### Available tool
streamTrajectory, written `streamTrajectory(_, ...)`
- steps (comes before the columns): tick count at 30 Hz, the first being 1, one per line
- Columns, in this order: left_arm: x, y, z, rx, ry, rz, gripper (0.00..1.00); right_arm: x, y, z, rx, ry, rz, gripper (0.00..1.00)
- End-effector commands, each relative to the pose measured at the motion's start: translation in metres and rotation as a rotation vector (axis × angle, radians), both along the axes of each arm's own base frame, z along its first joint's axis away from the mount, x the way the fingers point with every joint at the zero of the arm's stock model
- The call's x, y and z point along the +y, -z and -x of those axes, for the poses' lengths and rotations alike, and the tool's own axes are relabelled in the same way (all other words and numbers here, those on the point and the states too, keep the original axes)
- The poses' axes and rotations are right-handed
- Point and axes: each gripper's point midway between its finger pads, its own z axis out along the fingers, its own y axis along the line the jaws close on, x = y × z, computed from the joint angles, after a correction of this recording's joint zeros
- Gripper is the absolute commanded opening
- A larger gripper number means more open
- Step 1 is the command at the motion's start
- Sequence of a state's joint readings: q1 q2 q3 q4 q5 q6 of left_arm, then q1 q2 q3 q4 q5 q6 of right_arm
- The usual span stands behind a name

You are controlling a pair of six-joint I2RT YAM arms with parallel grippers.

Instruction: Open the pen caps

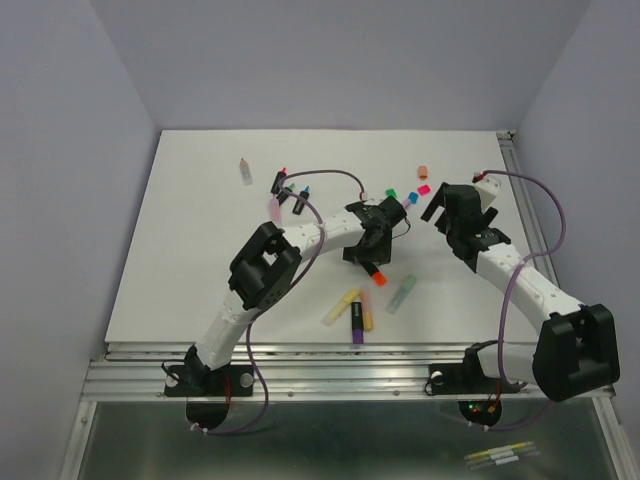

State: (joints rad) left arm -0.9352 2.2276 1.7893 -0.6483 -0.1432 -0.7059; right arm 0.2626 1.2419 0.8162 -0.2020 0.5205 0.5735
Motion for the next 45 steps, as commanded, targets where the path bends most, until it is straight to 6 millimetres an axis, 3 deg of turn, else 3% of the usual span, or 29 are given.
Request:
streamTrajectory(1, 0.017, 0.012, 0.0, 0.005, -0.047, -0.114, 0.75, -0.009, -0.003, 0.002, -0.033, 0.045, 0.015, 1.0)
streamTrajectory(15, 0.021, 0.046, 0.021, 0.063, -0.017, -0.206, 0.65, -0.014, -0.004, 0.003, -0.044, 0.069, 0.024, 1.0)
streamTrajectory(32, -0.015, 0.049, 0.021, 0.048, 0.036, -0.154, 0.59, -0.016, -0.007, 0.005, -0.06, 0.081, 0.023, 1.0)
streamTrajectory(40, -0.005, 0.054, 0.039, 0.054, 0.09, -0.216, 0.58, -0.017, -0.006, 0.005, -0.057, 0.083, 0.027, 1.0)
streamTrajectory(45, -0.002, 0.063, 0.042, 0.066, 0.096, -0.236, 0.46, -0.017, -0.006, 0.005, -0.055, 0.083, 0.028, 1.0)
